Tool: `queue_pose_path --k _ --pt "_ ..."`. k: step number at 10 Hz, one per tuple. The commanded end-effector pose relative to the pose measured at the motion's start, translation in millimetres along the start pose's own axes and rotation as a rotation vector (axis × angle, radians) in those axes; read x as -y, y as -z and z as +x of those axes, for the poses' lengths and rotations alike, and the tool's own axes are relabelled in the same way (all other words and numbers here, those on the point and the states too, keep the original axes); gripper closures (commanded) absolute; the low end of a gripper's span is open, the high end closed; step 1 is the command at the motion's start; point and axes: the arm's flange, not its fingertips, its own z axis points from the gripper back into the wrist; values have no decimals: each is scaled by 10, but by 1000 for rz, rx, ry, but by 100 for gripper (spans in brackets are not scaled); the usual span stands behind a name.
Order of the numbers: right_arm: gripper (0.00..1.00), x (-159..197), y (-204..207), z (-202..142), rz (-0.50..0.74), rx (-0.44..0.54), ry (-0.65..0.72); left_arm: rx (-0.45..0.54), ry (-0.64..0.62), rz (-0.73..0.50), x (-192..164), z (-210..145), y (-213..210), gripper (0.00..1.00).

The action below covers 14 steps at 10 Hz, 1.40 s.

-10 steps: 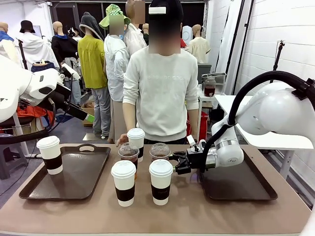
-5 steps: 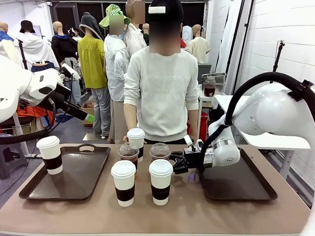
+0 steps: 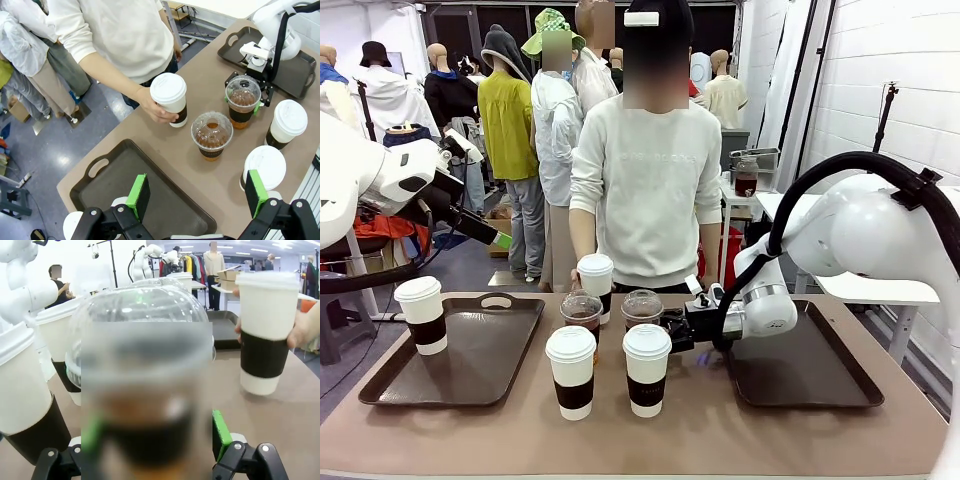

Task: Distribute the coffee onto the tray.
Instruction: Pick up one iced Americano and place it on the right Handle tray.

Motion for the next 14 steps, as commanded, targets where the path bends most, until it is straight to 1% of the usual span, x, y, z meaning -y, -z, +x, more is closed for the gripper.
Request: queue_pose_path --k 1,5,6,7,11,13,14 --pt "0 92 86 -38 15 -31 22 3 -3 -4 -8 -4 -9 0" --pt "0 72 139 -62 56 -30 38 3 -3 -4 -8 -4 -9 0" --pt "17 73 146 -59 60 -44 53 3 -3 -4 -8 -4 -9 0" --pt "37 66 123 -60 50 -27 28 3 -3 -4 -8 -4 -9 0" --pt "37 40 63 49 70 -7 29 3 -3 -4 -8 -4 -9 0" --pt "37 44 -46 245 42 14 6 3 -3 -4 -8 -4 -9 0" --pt "37 29 -160 457 15 20 -10 3 -3 -4 -8 -4 -9 0"
